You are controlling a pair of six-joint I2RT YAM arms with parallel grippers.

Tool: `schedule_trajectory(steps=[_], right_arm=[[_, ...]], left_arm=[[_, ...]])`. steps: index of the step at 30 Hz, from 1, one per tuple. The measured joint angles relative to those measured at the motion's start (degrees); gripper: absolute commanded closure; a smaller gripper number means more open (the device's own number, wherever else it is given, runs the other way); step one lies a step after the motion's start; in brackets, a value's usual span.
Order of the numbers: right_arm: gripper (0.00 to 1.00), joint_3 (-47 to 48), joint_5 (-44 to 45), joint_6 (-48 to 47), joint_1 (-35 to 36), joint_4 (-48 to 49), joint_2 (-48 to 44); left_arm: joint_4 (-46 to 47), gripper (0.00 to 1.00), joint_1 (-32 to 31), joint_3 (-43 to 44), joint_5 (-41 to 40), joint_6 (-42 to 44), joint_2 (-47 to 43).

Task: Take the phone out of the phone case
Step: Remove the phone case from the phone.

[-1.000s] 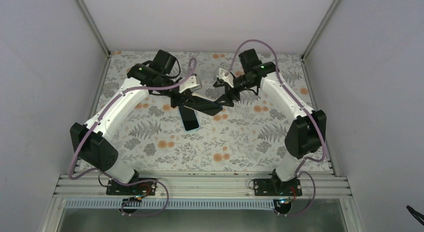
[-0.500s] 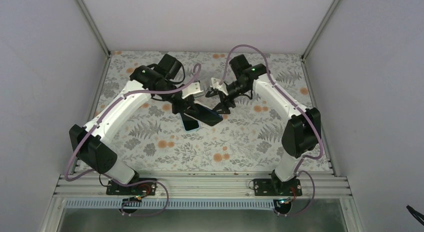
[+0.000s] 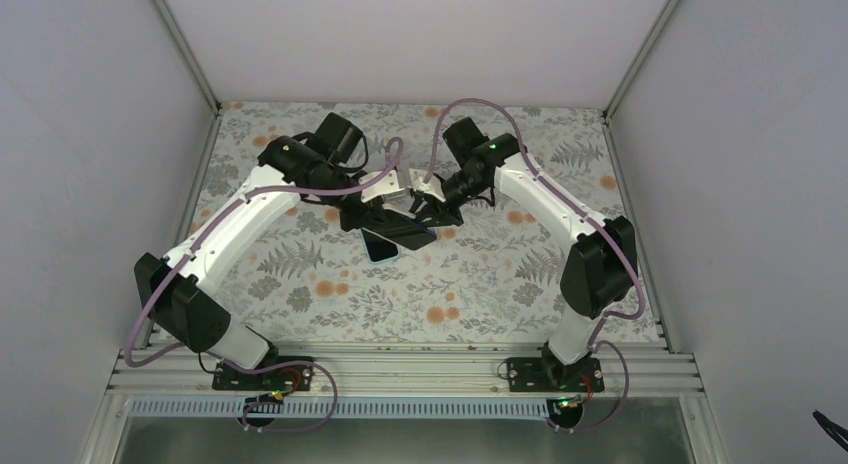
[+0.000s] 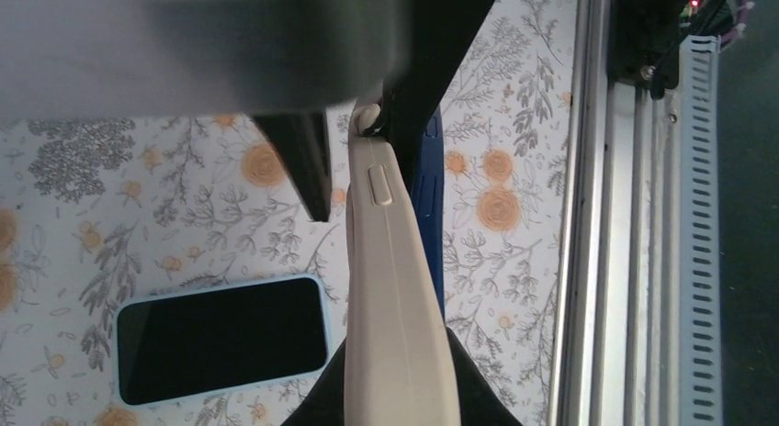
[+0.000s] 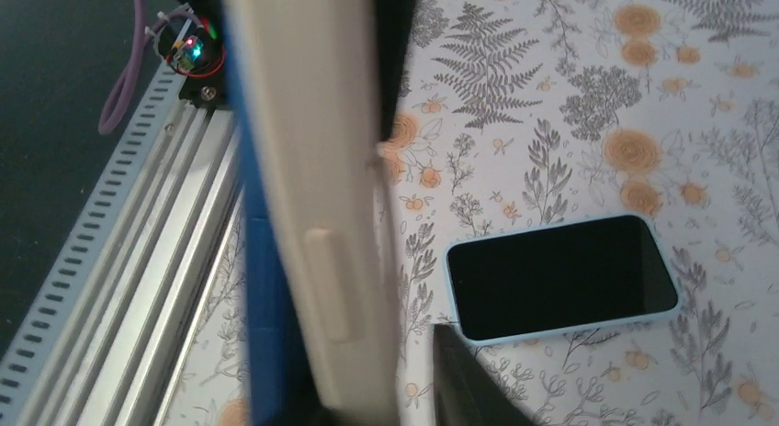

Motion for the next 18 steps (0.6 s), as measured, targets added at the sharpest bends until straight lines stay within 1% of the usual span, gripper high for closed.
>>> schedule_trajectory(steps=[1, 2, 6, 12, 13, 14, 15, 16, 18], right_arm=[[0.96, 0.0, 0.28, 0.33, 0.0, -0.24, 0.0], [0.97, 0.0, 0.39, 0.42, 0.0, -0.39, 0.0], [0.97, 0.0, 1.95, -0.02, 0.0, 0.39, -0.33], [0.97, 0.0, 2.45, -0.02, -0.13, 0.61, -0.5], [0.97, 0.0, 2.38, -0.02, -0.35, 0.57, -0.57], [0.97, 0.0, 2.23, -0.02, -0.7, 0.59, -0.66], [0.97, 0.0, 2.1, 0.04, -1.03, 0.5, -0.72], [0.97, 0.0, 1.55, 0.48, -1.77, 0.31, -0.87], [0.97, 0.0, 0.09, 1.84, -3.19, -0.15, -1.14]], left_arm=[[0.9, 0.98, 0.0, -0.39, -0.44, 0.0, 0.07], [1.73, 0.98, 0.09, -0.55, -0.96, -0.02, 0.11], [2.8, 0.96, 0.44, -0.59, -1.64, -0.04, 0.35], [2.99, 0.85, 0.44, -0.59, -1.57, -0.04, 0.39], [3.3, 0.8, 0.44, -0.59, -1.51, -0.09, 0.37], [4.11, 0.67, 0.44, -0.61, -1.53, -0.11, 0.37], [5.97, 0.59, 0.48, -0.74, -1.95, -0.31, 0.35], [8.2, 0.53, 0.57, -0.9, -2.27, -0.44, 0.33], [13.68, 0.45, 1.03, -1.31, -2.93, -0.76, 0.33]])
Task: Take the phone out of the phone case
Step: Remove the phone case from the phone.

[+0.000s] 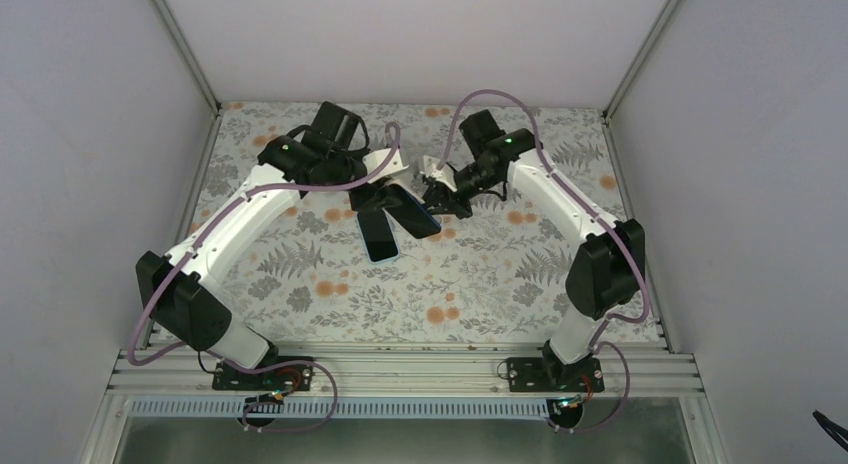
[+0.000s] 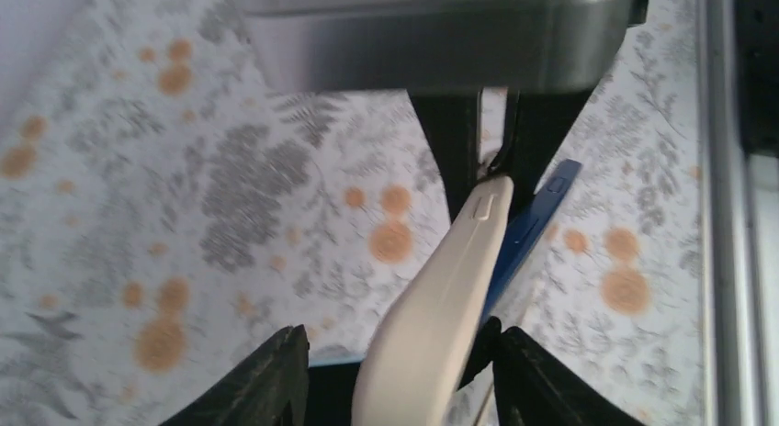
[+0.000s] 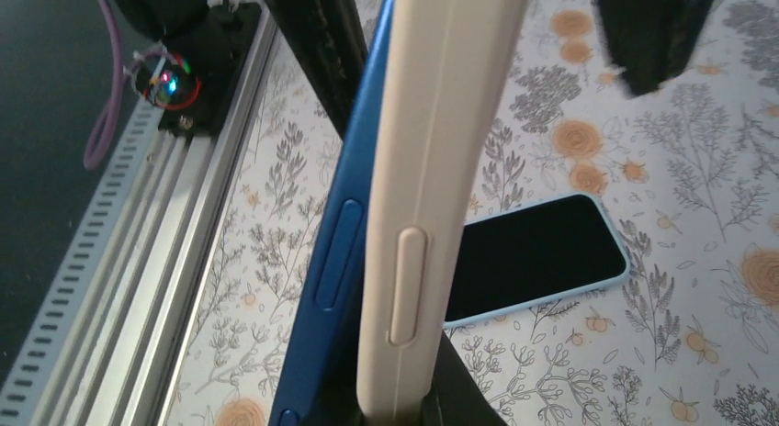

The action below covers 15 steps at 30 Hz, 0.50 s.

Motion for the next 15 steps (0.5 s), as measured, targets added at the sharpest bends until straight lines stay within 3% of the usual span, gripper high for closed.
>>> schedule_trajectory(steps=[6, 12, 15], right_arm=[[0.97, 0.02, -4.07, 2.25, -3.26, 0.07, -0.44], [0.97, 0.02, -7.65, 2.91, -4.59, -1.14, -0.44], [0.97, 0.02, -10.32, 3.17, -5.92, -2.58, -0.37]], left_arm=[[9.38, 0.28, 0.42, -0.37, 0.66, -1.07, -0.09], [15.1, 0.01, 0.44, -0.39, 2.27, -1.79, -0.63], [21.05, 0.0, 0.42, -0.39, 2.69, -2.58, -1.44]])
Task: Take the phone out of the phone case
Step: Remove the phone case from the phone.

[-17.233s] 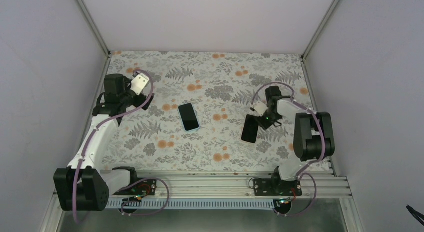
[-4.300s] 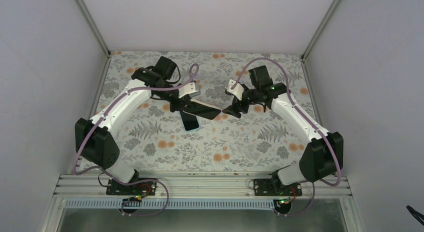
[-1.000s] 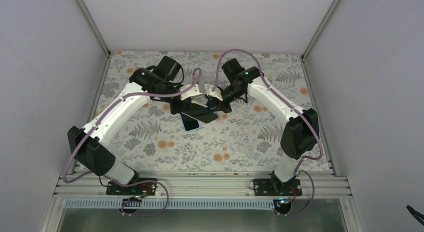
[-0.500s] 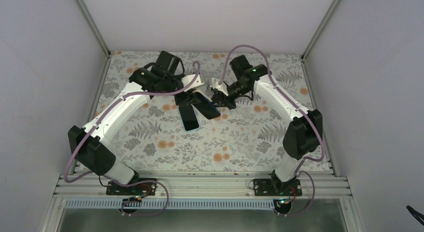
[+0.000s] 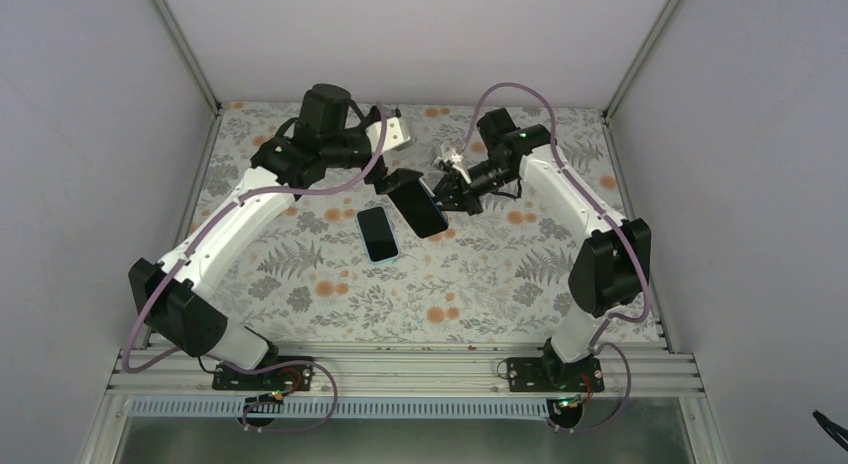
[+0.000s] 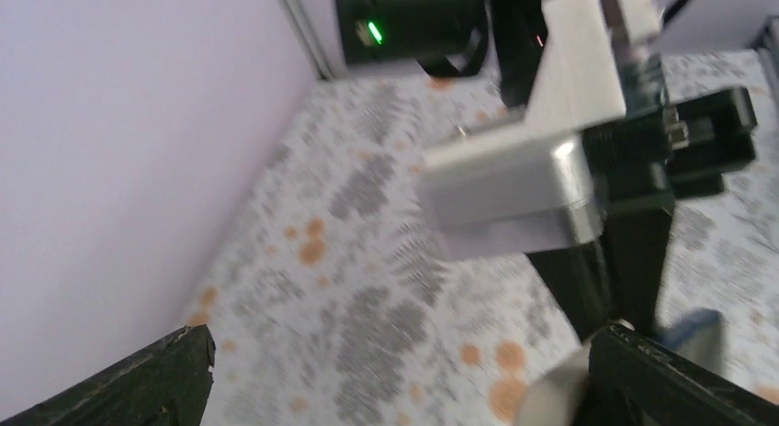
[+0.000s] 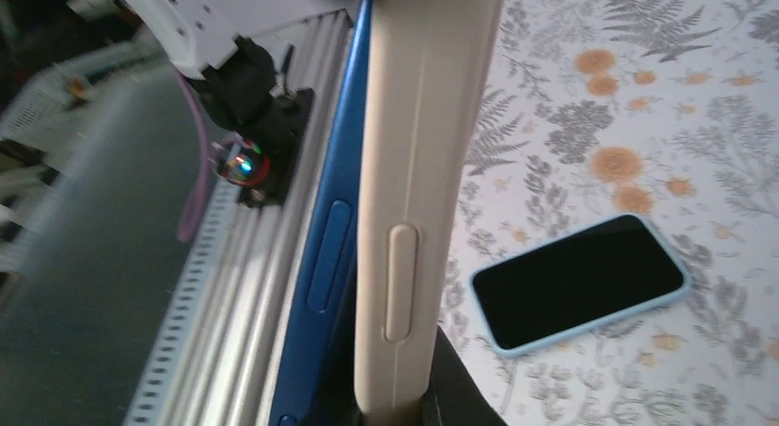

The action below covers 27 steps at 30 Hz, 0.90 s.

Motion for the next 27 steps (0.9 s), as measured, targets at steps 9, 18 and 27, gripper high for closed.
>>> schedule_trajectory(steps=[9, 18, 27], right_arm=[[0.97, 0.94, -7.89, 10.8, -6.16, 2.21, 1.33], [0.97, 1.7, 3.96, 42.88, -9.77, 28.44, 1.33], [0.97, 7.8, 15.87, 58.29, -10.47, 41.44, 1.29]], left_arm=[[11.13, 0.0, 0.85, -0.09, -8.57, 1.62, -3.91], [18.6, 0.0, -4.72, -5.88, -19.8, 5.38, -6.27], [29.86, 0.0, -11.58, -12.52, -31.98, 9.05, -3.23]])
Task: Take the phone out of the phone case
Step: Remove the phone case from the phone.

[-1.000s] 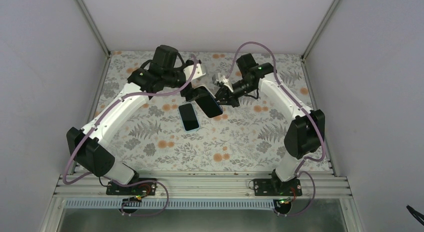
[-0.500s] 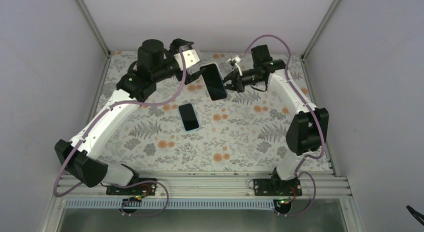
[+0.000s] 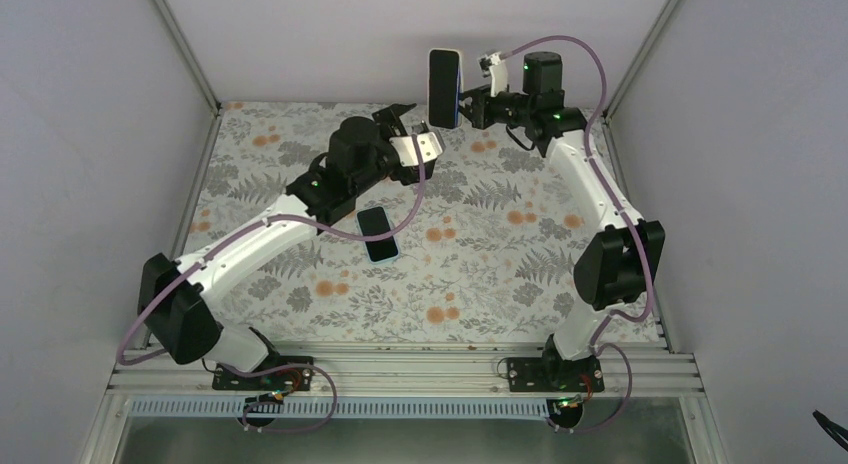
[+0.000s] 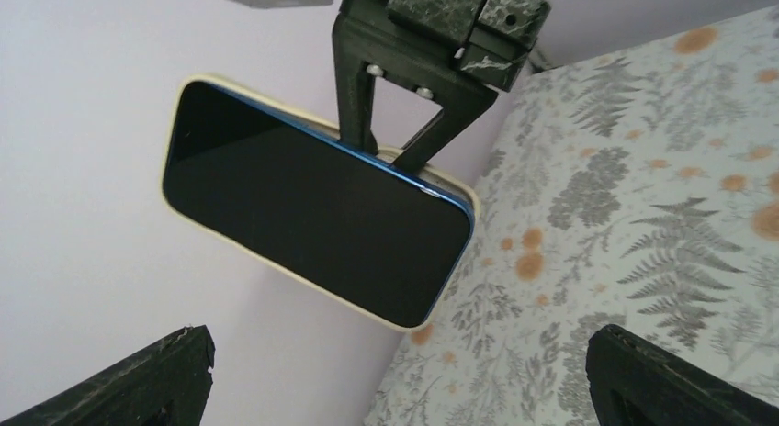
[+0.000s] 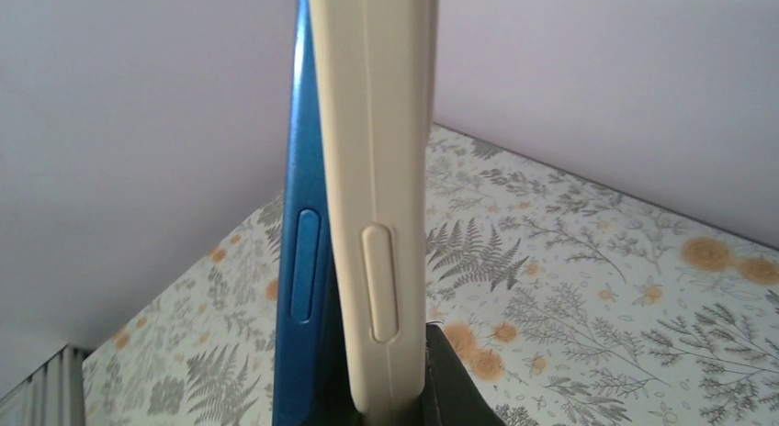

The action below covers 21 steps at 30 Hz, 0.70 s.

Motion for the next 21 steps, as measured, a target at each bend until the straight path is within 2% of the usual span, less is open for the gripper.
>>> schedule_trajectory(steps=[8, 21], right_arm=[[0.97, -2.36, 6.34, 5.01, 0.02, 5.07, -0.72], [0.97, -3.52, 8.22, 7.85, 0.02, 8.02, -3.93]], left_arm=[[10.25, 0.0, -0.85, 0.04, -4.22, -0.33, 4.94], [13.84, 0.0, -1.6, 6.08, -6.19, -1.4, 13.92]])
